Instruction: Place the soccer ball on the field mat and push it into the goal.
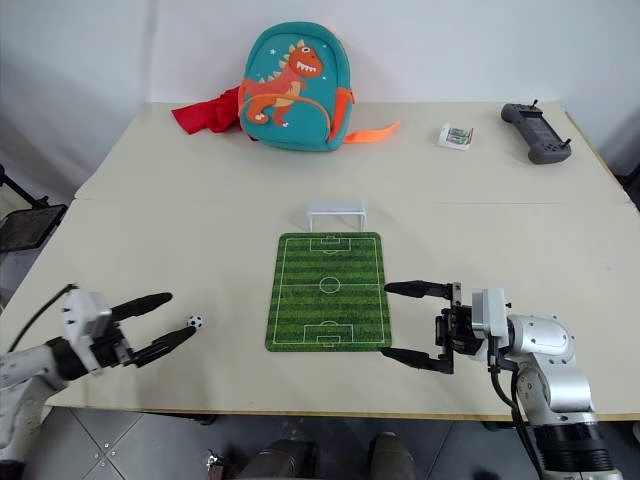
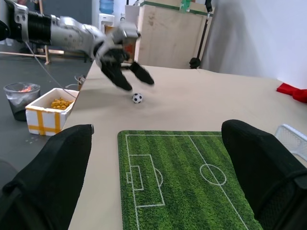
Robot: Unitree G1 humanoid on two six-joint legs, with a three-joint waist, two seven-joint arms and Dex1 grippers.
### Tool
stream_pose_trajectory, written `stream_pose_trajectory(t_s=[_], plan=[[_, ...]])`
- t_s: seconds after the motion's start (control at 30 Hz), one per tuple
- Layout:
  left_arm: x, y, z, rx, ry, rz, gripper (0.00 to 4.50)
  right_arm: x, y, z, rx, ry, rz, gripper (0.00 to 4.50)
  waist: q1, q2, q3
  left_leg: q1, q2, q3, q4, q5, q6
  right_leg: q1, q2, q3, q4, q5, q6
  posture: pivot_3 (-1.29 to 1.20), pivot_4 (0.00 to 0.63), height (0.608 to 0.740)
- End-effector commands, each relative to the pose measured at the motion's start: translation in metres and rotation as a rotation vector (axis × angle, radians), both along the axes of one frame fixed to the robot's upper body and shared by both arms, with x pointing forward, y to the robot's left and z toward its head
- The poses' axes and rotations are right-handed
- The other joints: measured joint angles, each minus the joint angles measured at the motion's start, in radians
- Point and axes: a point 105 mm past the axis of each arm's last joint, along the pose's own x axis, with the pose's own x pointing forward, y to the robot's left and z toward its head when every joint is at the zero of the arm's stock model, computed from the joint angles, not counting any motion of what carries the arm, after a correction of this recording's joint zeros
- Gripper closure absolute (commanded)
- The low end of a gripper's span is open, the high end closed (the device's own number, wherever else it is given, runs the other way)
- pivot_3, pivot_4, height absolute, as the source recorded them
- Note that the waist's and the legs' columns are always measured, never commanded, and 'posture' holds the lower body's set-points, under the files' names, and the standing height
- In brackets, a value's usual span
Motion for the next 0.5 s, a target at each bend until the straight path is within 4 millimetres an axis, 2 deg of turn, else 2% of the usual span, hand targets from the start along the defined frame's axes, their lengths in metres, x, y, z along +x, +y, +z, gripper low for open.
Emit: stream_pose_trajectory(t_s=[0.03, 0.1, 0.23, 0.4, 0.5], plan=[[0.002, -0.001, 0.000, 0.011, -0.008, 0.007, 0.06, -0.001, 0.001, 0.008, 0.015, -0.050, -0.004, 0.00, -0.003, 0.000, 0.000, 0.000, 0.000, 0.000, 0.000, 0.000, 0.000, 0.000, 0.000, 0.000, 0.000, 0.000, 0.000, 0.00, 0.150, 0.740], [0.004, -0.004, -0.002, 0.000, -0.005, 0.010, 0.24, 0.000, 0.002, 0.009, 0.018, -0.052, -0.011, 0.00, -0.001, 0.000, 0.000, 0.000, 0.001, 0.000, 0.000, 0.000, 0.000, 0.000, 0.000, 0.000, 0.000, 0.000, 0.000, 0.00, 0.150, 0.740], [0.010, -0.008, -0.006, -0.020, -0.008, 0.031, 1.14, 0.000, 0.005, 0.009, 0.018, -0.052, -0.019, 0.00, 0.005, 0.000, 0.000, 0.000, 0.000, 0.000, 0.001, 0.000, 0.000, 0.000, 0.000, 0.000, 0.000, 0.000, 0.000, 0.00, 0.150, 0.740], [0.009, -0.013, -0.013, 0.005, 0.022, 0.003, 2.65, 0.003, 0.006, 0.010, 0.020, -0.057, -0.036, 0.00, 0.010, 0.000, 0.000, 0.000, 0.000, 0.000, 0.001, 0.000, 0.000, 0.000, 0.000, 0.001, 0.000, 0.000, 0.000, 0.00, 0.150, 0.740], [0.011, -0.013, -0.010, 0.005, 0.009, 0.007, 3.57, 0.005, 0.006, 0.010, 0.019, -0.068, -0.044, 0.00, 0.012, 0.000, 0.000, 0.000, 0.000, 0.001, 0.001, 0.000, 0.000, 0.000, 0.000, 0.001, 0.000, 0.000, 0.000, 0.00, 0.150, 0.740]])
